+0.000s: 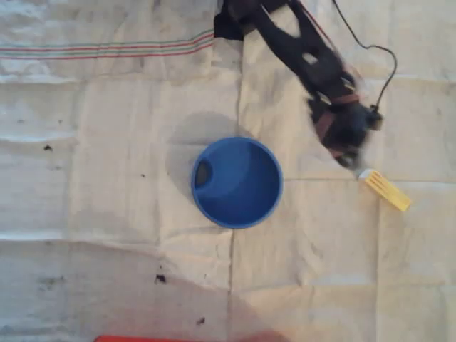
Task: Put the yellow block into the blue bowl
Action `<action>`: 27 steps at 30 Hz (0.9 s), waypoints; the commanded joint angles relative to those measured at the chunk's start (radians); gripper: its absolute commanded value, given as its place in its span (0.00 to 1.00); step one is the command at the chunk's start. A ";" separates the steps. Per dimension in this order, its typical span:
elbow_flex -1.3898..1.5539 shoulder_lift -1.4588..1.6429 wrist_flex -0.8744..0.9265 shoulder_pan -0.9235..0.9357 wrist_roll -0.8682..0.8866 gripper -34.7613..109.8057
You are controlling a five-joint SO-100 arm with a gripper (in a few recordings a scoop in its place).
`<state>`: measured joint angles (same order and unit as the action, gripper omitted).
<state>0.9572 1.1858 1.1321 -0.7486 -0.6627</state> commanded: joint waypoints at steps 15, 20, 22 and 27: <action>-0.422 -0.328 -0.026 -0.034 -0.680 0.34; -0.428 -0.357 -0.025 -0.034 -0.690 0.42; -0.433 -0.368 -0.028 -0.044 -0.690 0.42; -0.434 -0.390 -0.040 -0.069 -0.693 0.42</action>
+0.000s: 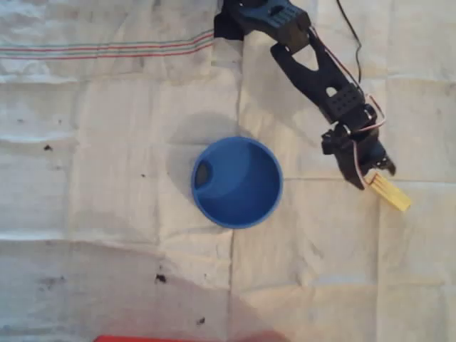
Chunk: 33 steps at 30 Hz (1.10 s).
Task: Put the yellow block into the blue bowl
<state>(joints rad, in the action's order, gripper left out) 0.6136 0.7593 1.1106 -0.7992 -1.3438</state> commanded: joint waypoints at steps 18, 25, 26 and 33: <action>-0.091 0.026 -0.018 -0.020 -0.012 0.42; -0.091 0.018 -0.018 0.003 -0.014 0.42; -0.091 0.018 -0.018 0.012 -0.014 0.42; -0.089 0.014 -0.018 0.028 -0.014 0.42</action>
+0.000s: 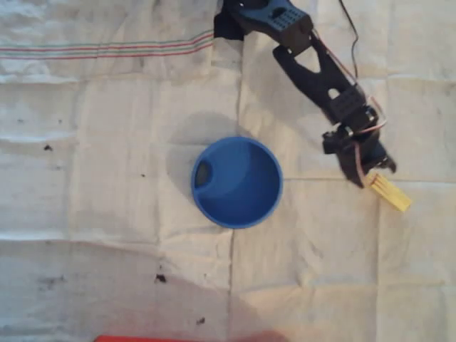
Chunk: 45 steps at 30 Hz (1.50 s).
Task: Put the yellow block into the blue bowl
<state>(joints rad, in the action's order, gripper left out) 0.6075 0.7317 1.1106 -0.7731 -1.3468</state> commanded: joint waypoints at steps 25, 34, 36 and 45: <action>-0.072 -0.034 -0.137 -0.012 -0.009 0.32; -0.071 -0.034 -0.135 -0.012 0.005 0.24; -0.071 -0.034 -0.135 -0.011 0.006 0.24; -0.069 -0.034 -0.133 -0.012 0.006 0.24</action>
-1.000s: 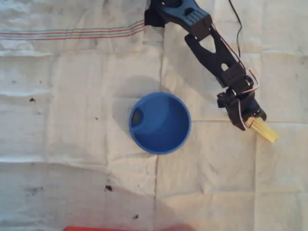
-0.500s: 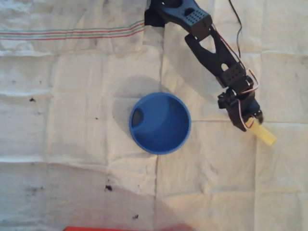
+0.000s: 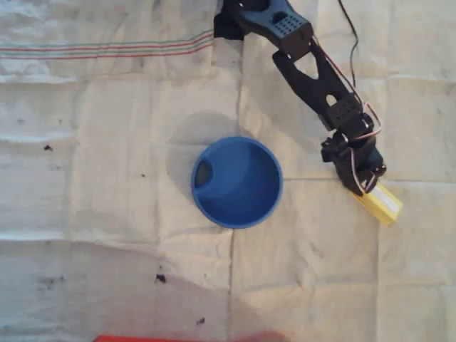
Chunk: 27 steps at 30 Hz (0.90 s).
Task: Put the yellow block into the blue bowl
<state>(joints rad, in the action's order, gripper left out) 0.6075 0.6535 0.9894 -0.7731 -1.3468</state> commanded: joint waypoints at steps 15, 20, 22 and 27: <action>-0.074 0.057 -0.012 -0.121 0.006 0.24; -0.075 0.057 -0.012 -0.124 0.000 0.24; -0.080 0.057 -0.012 -0.120 -0.006 0.25; -0.084 0.063 -0.014 -0.115 -0.006 0.32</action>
<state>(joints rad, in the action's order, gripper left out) 0.5921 0.6550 0.9894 -0.8928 -1.3468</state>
